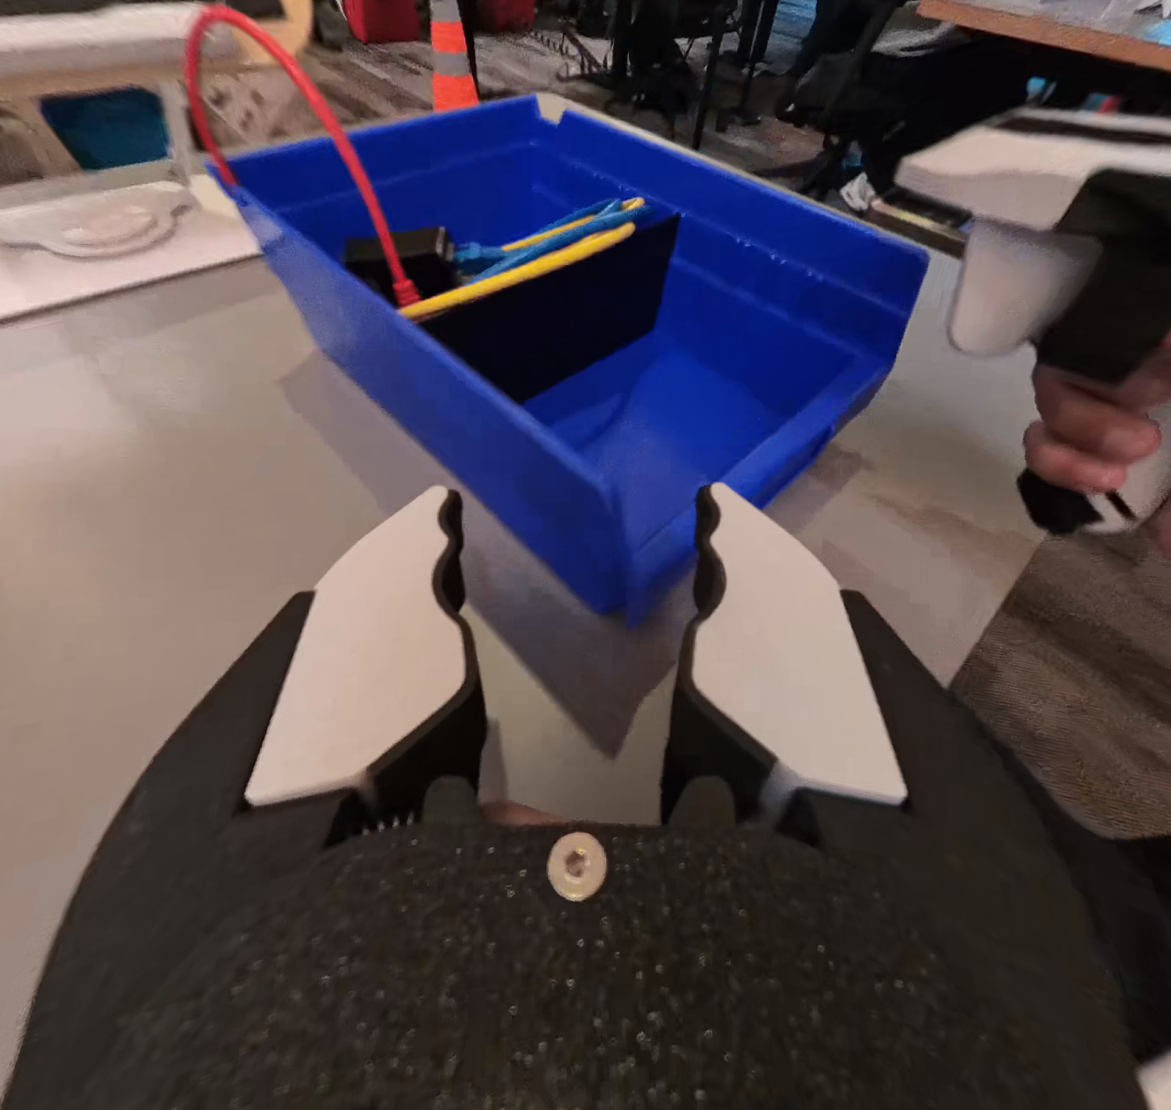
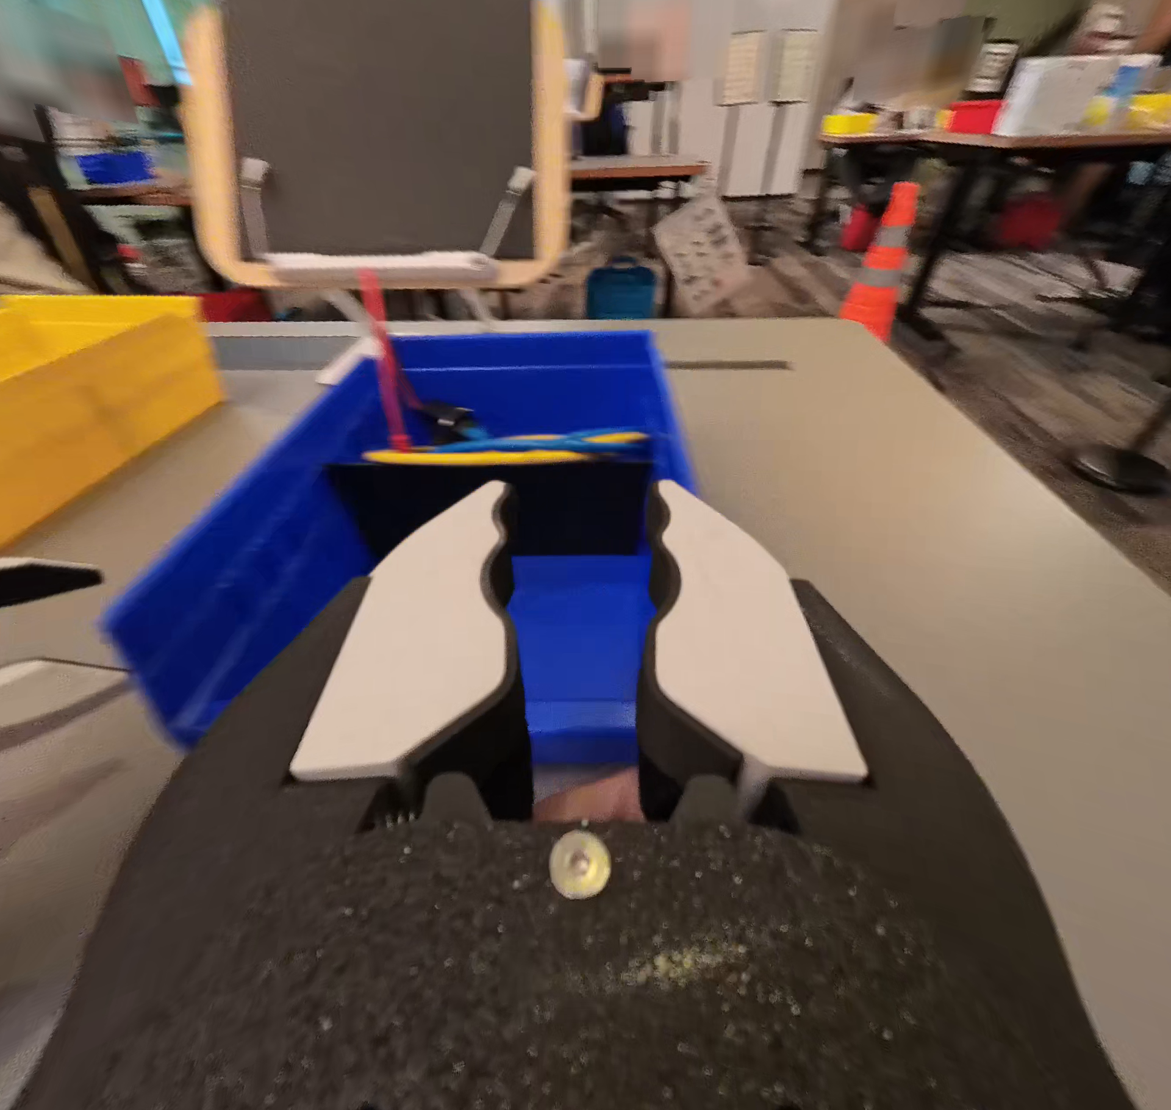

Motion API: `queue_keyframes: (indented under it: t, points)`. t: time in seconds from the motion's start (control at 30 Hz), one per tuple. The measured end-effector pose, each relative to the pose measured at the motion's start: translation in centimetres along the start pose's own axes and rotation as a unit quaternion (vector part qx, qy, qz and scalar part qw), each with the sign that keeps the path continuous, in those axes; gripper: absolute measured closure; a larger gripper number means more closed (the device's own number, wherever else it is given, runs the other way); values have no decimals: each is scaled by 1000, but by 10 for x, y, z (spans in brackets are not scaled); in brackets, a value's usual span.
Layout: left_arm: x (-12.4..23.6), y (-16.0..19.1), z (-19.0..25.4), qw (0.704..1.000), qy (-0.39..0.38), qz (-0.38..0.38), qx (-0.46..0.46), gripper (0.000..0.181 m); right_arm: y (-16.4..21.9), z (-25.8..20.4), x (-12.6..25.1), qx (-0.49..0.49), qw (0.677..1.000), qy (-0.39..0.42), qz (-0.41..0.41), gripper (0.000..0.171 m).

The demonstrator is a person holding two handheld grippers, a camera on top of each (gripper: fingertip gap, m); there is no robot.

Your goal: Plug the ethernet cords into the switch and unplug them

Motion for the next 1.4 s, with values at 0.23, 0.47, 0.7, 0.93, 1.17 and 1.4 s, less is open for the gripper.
queue_keyframes:
  t: [0.23,0.47,0.7,0.93,1.17,1.4]
  points:
    - [-53,4,-30,995,-48,-60,57,140,61,33,-40,5,989,25,-142,123]
    - [-24,6,-60,986,-138,-70,60,173,65,-8,-34,-19,979,71,-189,169]
    - [53,-1,-104,976,-213,-24,45,174,33,-92,-31,0,993,20,-115,169]
    - [93,27,-156,966,-241,-60,69,176,57,-162,-42,39,989,-22,-143,169]
    - [107,15,-155,984,-123,42,123,154,63,-165,-50,11,985,-90,-150,165]
    - [273,23,-241,930,-280,186,147,131,55,-136,-19,58,984,-143,-92,152]
Point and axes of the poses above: each gripper's, where its closed fingertips meet, x back along the fingers, y out of its underside, z = x × y across the jaws, the point moved 3 cm from there along x, back along the fingers, and after that the axes turned 15 degrees about y, right-handed, at the moved point
